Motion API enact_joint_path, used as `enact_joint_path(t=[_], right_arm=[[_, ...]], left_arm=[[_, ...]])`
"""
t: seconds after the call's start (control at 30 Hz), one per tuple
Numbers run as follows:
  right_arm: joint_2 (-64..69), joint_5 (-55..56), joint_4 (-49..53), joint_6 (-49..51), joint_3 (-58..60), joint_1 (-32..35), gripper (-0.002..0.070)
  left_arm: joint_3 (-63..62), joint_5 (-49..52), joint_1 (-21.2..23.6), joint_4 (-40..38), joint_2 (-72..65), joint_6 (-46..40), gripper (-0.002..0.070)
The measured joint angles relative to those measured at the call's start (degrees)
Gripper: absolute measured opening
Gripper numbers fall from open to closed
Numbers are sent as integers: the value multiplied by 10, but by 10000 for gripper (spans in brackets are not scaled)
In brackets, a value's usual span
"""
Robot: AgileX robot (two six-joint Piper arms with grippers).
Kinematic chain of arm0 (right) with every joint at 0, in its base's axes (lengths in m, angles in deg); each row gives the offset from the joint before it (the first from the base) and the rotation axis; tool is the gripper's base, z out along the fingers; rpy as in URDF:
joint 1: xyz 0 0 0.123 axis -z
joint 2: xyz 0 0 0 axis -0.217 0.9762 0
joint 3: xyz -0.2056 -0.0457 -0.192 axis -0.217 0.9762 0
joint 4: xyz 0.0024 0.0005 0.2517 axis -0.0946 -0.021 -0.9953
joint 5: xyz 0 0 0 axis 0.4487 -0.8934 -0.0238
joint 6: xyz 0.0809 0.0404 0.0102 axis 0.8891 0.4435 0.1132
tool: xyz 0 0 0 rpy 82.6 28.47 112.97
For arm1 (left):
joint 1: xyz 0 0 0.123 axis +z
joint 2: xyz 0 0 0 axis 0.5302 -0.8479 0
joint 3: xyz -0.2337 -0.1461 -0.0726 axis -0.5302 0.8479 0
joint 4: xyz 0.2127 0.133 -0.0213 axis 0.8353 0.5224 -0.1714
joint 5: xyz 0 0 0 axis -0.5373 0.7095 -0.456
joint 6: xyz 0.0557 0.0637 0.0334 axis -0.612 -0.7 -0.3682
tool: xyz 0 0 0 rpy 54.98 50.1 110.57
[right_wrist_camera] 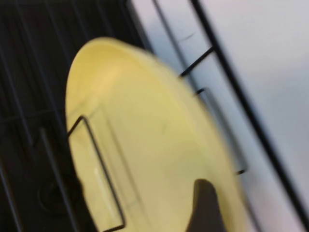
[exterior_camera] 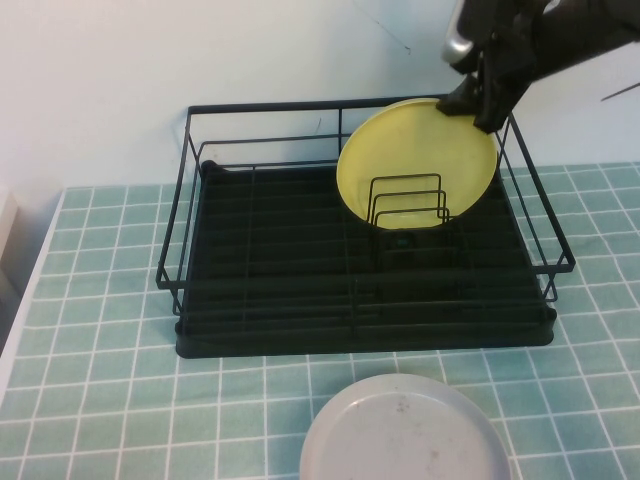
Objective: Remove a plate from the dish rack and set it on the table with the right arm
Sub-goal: Grasp the plate from the shelf, then place the plate from the table
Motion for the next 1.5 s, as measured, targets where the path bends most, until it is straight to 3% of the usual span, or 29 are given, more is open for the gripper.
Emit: enact_joint_path(t=[0.2,0.27,0.43,0.73,1.07,1.13,1.23,1.5], right_arm=[[35,6,-3,0,0,-1,442],[41,15,-5,0,0,-1,412],[43,18,-15,-3,0,-2,125],[-60,-35,23,8,1,-3,106],[-307,-204,37,255,20,-2,105],[-366,-214,13,290,80,-2,105],[-472,-198,-46,315,265,-2,105],[-650,-17,-274,306,761,-2,104]], left_arm=[[0,0,0,0,0,0,-4],[0,0,0,0,0,0,-4],[0,0,0,0,0,0,-4],[0,0,0,0,0,0,-3],[0,0,0,0,0,0,-4],[0,0,0,0,0,0,-4],[0,0,0,0,0,0,-4],[0,0,0,0,0,0,-4]])
